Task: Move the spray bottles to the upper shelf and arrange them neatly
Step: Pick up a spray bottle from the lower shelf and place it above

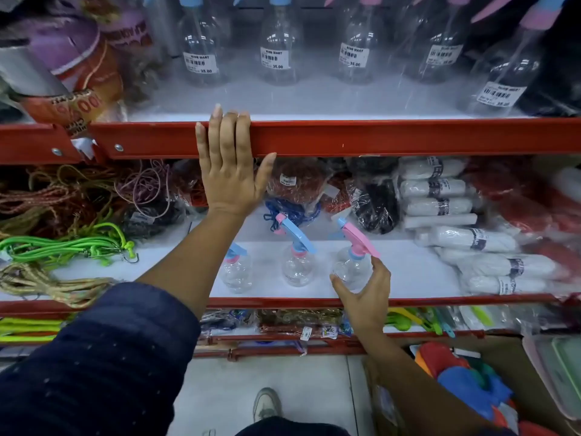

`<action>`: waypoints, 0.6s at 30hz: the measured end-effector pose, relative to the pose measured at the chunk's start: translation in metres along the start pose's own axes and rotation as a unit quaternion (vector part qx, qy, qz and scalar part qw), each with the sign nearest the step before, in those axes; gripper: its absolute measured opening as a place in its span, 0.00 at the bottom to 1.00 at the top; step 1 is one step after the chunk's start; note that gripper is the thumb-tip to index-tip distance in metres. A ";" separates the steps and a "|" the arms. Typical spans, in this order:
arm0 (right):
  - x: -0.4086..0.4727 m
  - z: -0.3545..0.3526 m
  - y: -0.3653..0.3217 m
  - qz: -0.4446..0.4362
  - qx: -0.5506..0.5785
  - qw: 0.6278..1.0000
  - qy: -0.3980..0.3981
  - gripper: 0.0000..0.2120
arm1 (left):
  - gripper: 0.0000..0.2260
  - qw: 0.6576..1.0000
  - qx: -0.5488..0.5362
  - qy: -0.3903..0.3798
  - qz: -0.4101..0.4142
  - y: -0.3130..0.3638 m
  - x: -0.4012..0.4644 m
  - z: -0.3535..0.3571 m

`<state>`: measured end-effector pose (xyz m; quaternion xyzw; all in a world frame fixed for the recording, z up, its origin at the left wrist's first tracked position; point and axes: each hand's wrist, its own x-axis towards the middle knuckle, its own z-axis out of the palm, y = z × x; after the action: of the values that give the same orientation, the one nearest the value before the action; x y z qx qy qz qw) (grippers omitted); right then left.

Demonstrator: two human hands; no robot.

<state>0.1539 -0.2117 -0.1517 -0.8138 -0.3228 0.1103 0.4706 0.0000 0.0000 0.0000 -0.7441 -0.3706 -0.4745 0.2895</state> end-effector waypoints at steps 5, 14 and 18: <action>0.013 0.003 0.006 0.003 0.003 1.000 -0.017 0.36 | 0.26 1.000 0.014 0.020 -0.012 0.002 -0.001 0.005; 0.009 -0.031 -0.018 -0.033 0.074 0.997 0.012 0.34 | 0.26 1.000 0.011 0.018 -0.007 0.001 0.002 0.004; 0.008 -0.068 -0.057 -0.105 0.105 0.988 0.049 0.33 | 0.26 1.000 0.014 0.014 -0.011 0.001 0.002 0.004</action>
<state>0.1693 -0.2342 -0.0665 -0.7258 -0.3691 0.0534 0.5780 0.0031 0.0031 -0.0002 -0.7294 -0.3815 -0.4823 0.2998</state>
